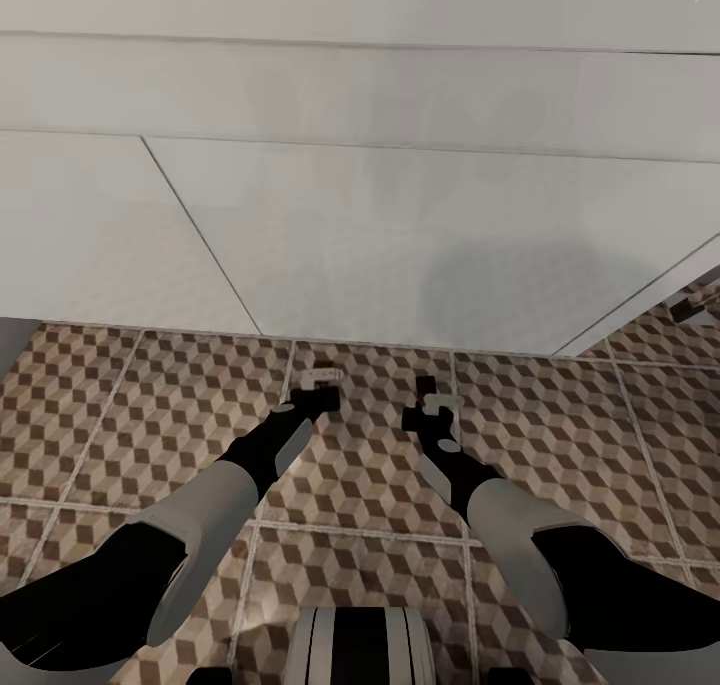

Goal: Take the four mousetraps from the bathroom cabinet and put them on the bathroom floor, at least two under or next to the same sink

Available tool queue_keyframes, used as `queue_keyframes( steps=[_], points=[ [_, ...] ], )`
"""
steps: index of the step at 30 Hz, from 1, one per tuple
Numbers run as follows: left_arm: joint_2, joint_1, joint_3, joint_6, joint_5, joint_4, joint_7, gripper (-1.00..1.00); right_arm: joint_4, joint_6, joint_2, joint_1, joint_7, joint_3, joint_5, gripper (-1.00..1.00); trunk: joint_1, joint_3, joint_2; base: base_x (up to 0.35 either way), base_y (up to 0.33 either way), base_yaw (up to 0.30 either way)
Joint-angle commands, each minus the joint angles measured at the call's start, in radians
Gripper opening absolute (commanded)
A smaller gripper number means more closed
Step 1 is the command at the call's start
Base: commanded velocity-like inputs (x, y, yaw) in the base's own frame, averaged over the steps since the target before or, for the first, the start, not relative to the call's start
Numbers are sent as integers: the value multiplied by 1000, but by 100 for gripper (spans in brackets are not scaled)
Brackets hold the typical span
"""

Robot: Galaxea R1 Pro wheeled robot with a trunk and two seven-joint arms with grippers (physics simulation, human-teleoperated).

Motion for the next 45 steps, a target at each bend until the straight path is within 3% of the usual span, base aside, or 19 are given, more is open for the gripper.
queue_keyframes(
  steps=[1,45],
  points=[
    [0,0,-5,-9,1,-1,10,-100,1,-4,0,-1,0,7,-11,-100,0,-1,0,0,0,0],
    [0,0,-5,-161,6,4,14,-100,-13,-5,0,-1,1,11,-13,-100,0,-1,0,0,0,0]
  ],
)
